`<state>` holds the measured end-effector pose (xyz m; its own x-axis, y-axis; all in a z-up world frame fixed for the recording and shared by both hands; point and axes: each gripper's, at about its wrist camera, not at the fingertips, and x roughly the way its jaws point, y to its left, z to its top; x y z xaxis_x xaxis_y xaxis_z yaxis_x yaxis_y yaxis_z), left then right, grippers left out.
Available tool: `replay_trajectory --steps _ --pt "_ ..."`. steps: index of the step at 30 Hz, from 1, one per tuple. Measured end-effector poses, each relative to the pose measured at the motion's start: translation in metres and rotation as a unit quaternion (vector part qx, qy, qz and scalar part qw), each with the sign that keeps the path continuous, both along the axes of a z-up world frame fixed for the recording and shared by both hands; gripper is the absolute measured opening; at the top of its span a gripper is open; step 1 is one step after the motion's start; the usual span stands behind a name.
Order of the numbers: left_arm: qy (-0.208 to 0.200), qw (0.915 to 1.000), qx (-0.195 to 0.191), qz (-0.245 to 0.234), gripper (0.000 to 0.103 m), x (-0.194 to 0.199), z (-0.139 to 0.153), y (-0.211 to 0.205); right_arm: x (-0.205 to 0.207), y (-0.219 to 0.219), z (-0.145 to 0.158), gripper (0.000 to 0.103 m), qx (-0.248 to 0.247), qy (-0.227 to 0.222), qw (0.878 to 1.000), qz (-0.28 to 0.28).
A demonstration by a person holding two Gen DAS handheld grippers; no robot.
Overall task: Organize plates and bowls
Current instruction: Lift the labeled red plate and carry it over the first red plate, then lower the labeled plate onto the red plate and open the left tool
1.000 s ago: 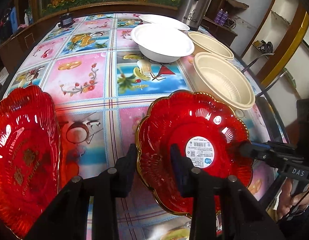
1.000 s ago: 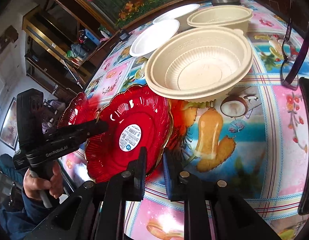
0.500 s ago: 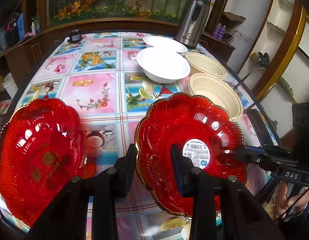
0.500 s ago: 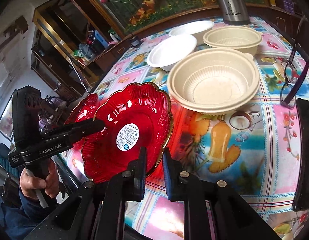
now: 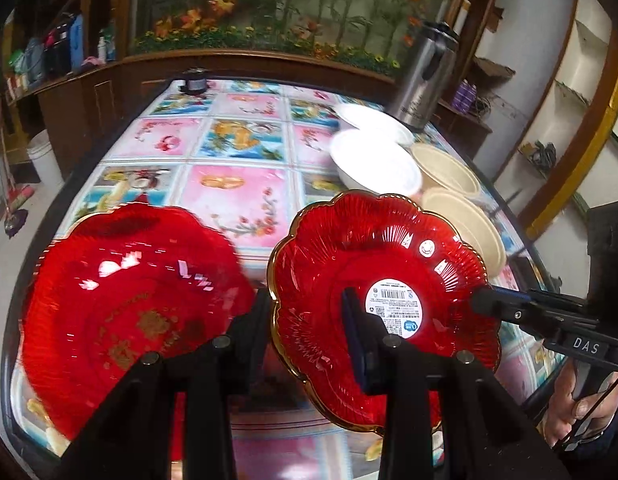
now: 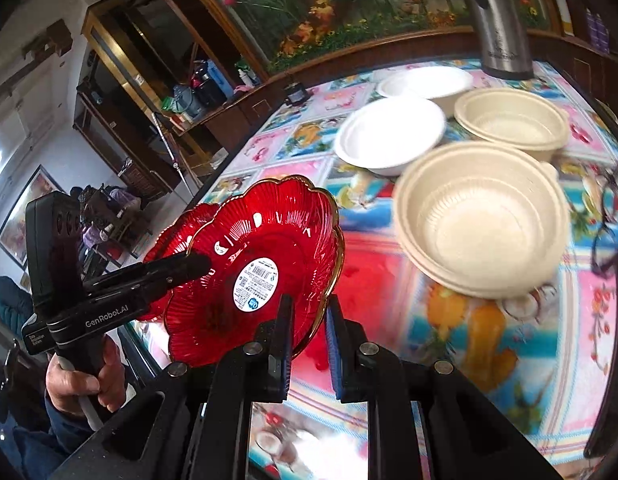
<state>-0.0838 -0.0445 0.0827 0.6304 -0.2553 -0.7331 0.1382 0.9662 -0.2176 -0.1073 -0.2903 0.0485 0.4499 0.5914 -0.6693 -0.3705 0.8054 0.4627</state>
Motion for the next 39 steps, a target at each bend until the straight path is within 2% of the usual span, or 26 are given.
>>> replay_trajectory --steps 13,22,31,33,35,38,39 --pt "-0.017 0.9938 -0.025 0.107 0.036 -0.017 0.009 0.099 0.026 0.104 0.014 0.017 -0.005 -0.009 0.997 0.077" --pt "0.002 0.9868 -0.046 0.156 0.036 -0.023 -0.011 0.149 0.041 0.168 -0.007 0.017 -0.032 0.011 0.993 0.115" --pt "0.025 0.9827 -0.057 0.175 0.036 -0.015 -0.029 0.169 0.055 0.194 -0.03 0.021 -0.046 0.043 0.99 0.129" --pt "0.03 0.9818 -0.067 0.175 0.036 -0.014 -0.032 0.172 0.056 0.199 -0.03 0.025 -0.048 0.042 0.989 0.132" --pt "0.035 0.9818 -0.071 0.173 0.036 -0.014 -0.034 0.173 0.056 0.203 -0.029 0.045 -0.043 0.047 0.988 0.142" --pt "0.038 0.9816 -0.074 0.172 0.04 -0.014 -0.035 0.172 0.051 0.212 -0.025 0.063 -0.052 0.039 0.986 0.153" --pt "0.038 0.9814 -0.075 0.173 0.045 -0.014 -0.035 0.172 0.05 0.214 -0.024 0.066 -0.058 0.037 0.986 0.155"
